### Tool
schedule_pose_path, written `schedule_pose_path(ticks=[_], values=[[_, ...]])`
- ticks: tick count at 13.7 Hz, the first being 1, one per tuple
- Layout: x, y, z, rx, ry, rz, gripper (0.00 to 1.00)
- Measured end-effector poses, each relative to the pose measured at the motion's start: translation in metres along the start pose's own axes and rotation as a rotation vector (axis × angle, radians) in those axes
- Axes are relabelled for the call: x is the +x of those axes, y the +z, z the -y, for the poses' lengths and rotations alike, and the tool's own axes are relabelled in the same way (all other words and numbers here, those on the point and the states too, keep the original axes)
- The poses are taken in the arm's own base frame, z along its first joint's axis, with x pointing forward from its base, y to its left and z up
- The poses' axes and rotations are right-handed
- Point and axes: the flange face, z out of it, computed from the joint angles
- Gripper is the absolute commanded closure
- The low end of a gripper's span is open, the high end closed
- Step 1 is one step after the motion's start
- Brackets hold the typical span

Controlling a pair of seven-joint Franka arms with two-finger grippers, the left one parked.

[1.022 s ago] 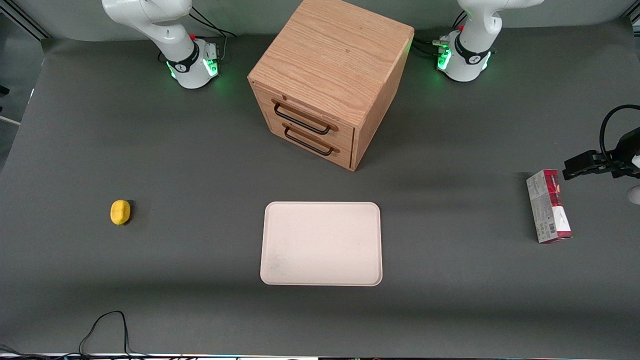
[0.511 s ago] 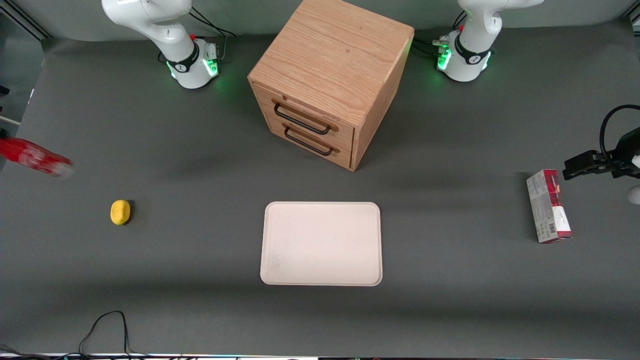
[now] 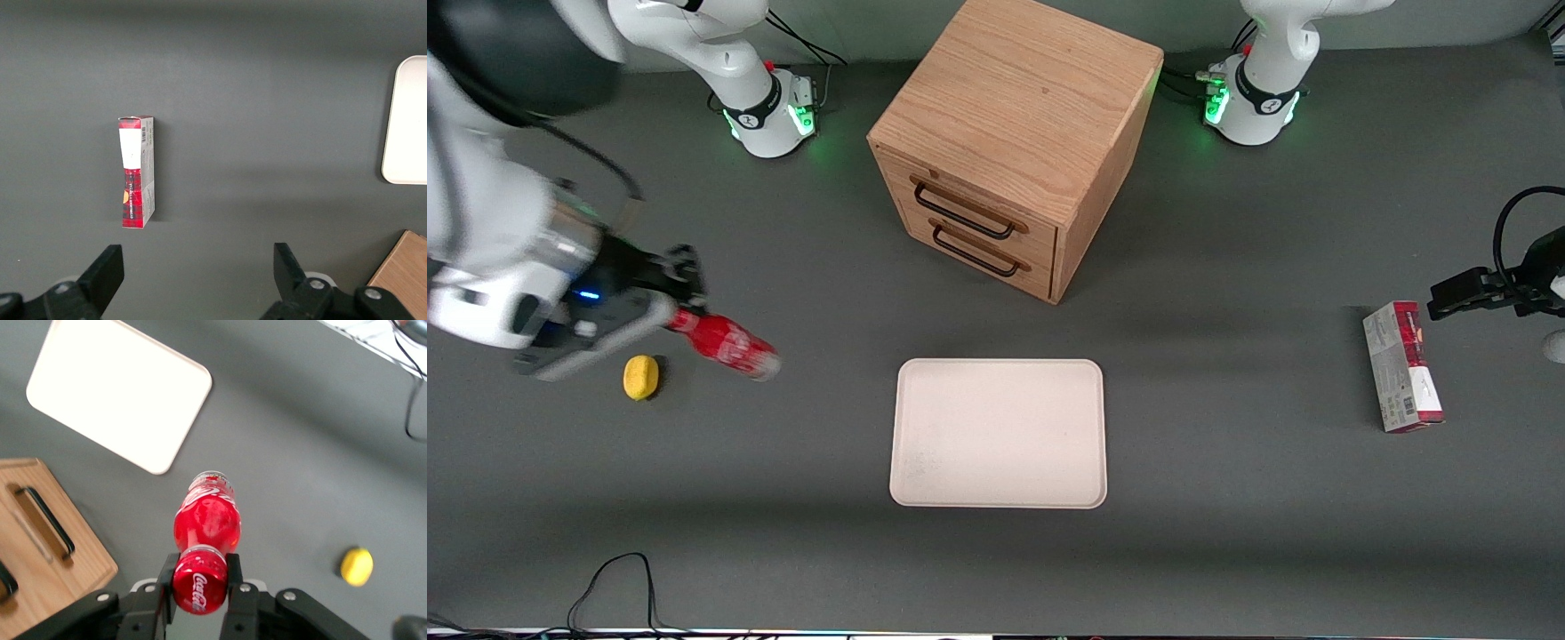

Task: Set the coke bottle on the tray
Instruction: 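Carry the held bottle toward the white tray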

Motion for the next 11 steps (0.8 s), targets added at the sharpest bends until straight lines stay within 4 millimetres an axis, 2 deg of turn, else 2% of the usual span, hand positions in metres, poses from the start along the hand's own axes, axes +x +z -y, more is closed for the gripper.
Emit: schedule_pose_path(ticks=[3,5,7,9,11], values=[[0.031,0.028,0.082,-0.058,0.004,-0.01,1.0],[0.042,0.04,0.117,-0.066,-0.007,-0.015,1.0],[0.05,0.046,0.127,-0.065,-0.016,-0.028,1.0],[0.061,0.055,0.121,-0.07,-0.009,-0.055,1.0],[0.077,0.08,0.114,-0.089,-0.005,-0.077,1.0]])
